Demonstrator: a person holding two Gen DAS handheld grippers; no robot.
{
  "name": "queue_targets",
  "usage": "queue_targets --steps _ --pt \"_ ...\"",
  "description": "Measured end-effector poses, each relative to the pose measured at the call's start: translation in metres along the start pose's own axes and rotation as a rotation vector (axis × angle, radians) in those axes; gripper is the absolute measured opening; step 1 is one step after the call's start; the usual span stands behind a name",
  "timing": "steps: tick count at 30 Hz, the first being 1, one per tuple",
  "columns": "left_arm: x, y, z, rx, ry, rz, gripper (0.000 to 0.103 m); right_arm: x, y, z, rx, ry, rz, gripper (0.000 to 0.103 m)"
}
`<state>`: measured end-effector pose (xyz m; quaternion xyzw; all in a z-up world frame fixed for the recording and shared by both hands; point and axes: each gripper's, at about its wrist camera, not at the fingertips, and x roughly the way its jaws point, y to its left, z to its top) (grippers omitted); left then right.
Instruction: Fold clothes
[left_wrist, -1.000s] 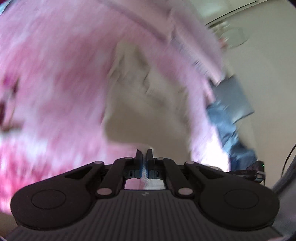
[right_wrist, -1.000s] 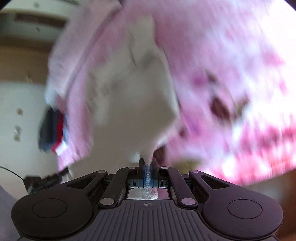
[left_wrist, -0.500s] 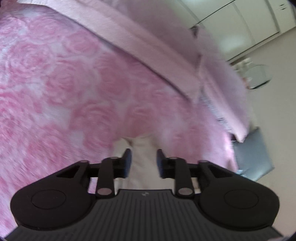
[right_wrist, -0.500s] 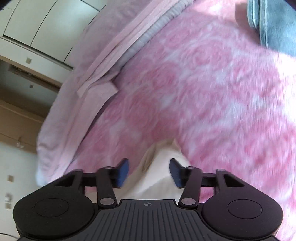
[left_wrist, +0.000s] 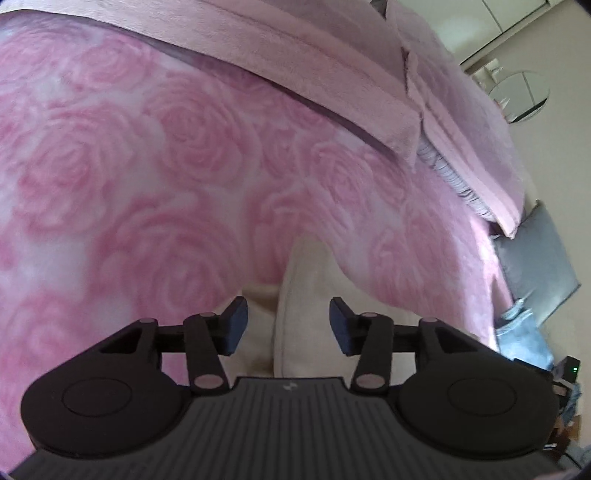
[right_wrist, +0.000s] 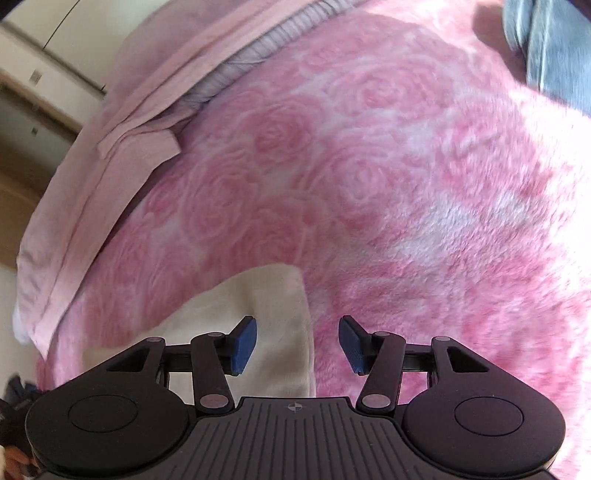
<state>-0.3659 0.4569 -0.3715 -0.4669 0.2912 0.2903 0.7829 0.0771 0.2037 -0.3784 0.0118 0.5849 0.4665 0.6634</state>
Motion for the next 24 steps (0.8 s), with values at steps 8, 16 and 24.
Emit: queue_targets --steps 8,16,24 --pt "-0.062 -0.011 -0.018 0.017 -0.122 -0.07 0.001 -0.037 0.03 -0.008 -0.144 -0.114 0.074 0.002" --pt "-0.044 -0.003 -0.003 0.028 -0.084 0.003 0.001 -0.014 0.052 0.008 -0.218 -0.069 0.011 0.002" --pt "-0.025 0.024 -0.016 -0.105 -0.024 0.044 0.038 0.009 0.042 0.002 -0.112 -0.014 -0.082 0.018"
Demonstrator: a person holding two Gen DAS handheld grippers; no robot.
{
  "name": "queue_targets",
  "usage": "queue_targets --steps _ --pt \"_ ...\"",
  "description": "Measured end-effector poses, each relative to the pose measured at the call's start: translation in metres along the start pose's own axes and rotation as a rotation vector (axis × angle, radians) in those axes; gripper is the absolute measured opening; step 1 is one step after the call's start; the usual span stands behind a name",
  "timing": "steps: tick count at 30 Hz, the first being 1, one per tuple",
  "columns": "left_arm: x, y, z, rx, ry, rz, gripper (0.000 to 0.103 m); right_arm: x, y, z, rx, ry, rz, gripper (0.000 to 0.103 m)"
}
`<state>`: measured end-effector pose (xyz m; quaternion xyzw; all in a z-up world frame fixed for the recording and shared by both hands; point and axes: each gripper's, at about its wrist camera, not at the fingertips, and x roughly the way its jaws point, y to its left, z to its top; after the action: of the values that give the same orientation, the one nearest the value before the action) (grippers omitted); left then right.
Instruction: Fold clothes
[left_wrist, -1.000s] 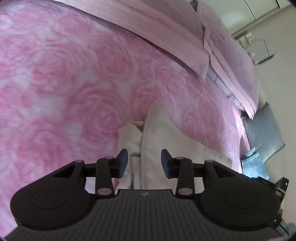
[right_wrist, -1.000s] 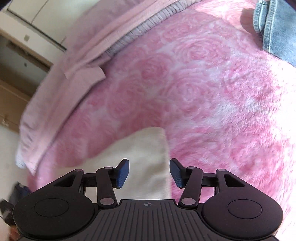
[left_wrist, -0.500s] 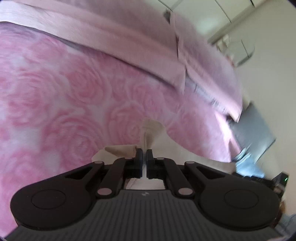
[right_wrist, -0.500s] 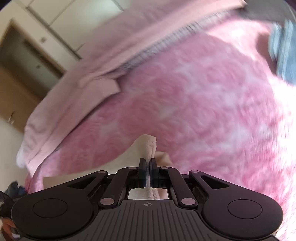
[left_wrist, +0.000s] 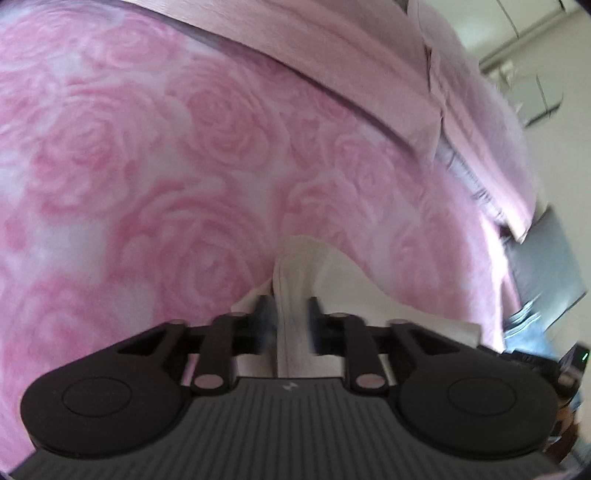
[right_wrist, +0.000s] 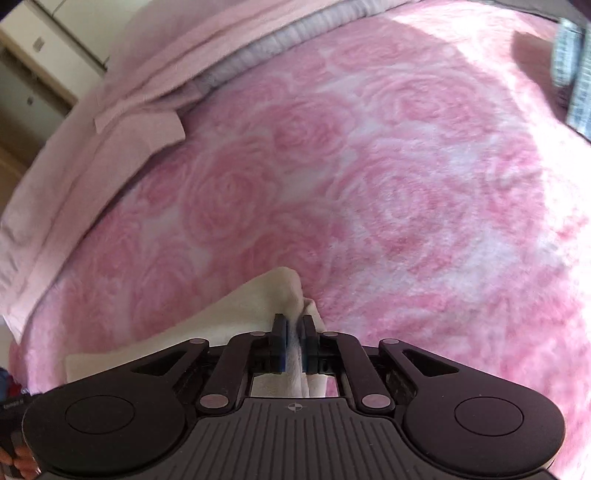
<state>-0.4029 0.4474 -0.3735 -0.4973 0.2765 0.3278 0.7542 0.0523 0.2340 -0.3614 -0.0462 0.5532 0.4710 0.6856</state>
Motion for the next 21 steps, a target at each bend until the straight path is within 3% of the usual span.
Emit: queue_targets --steps 1,2,6,9,12,14,15,16,19,21 --pt "-0.011 0.004 -0.007 -0.018 -0.01 0.003 0.04 -0.009 -0.001 -0.005 0.016 -0.004 0.004 0.033" --pt "-0.023 0.01 -0.017 -0.042 -0.006 -0.004 0.04 -0.018 -0.003 -0.012 0.031 -0.007 0.008 0.042" --pt "-0.067 0.027 -0.066 -0.127 0.044 -0.036 0.046 -0.052 -0.015 -0.046 0.069 0.041 0.063 0.043" --pt "-0.091 0.031 -0.103 -0.17 0.074 -0.07 0.064 -0.065 -0.024 -0.077 0.078 0.103 0.055 0.043" --pt "-0.092 0.029 -0.128 -0.196 0.071 -0.082 0.065 -0.074 -0.037 -0.105 0.139 0.137 0.069 0.043" --pt "-0.084 0.03 -0.135 -0.206 0.047 -0.083 0.053 -0.077 -0.041 -0.111 0.17 0.125 0.093 0.042" --pt "-0.081 0.029 -0.135 -0.198 0.037 -0.086 0.023 -0.078 -0.042 -0.112 0.175 0.117 0.1 0.04" --pt "-0.078 0.029 -0.135 -0.189 0.03 -0.089 0.004 -0.079 -0.043 -0.113 0.179 0.109 0.107 0.013" --pt "-0.086 0.024 -0.132 -0.147 -0.027 -0.083 0.003 -0.087 -0.04 -0.112 0.132 0.067 0.109 0.008" --pt "-0.088 0.025 -0.137 -0.123 -0.024 -0.031 0.003 -0.092 -0.038 -0.112 0.08 0.038 0.089 0.007"
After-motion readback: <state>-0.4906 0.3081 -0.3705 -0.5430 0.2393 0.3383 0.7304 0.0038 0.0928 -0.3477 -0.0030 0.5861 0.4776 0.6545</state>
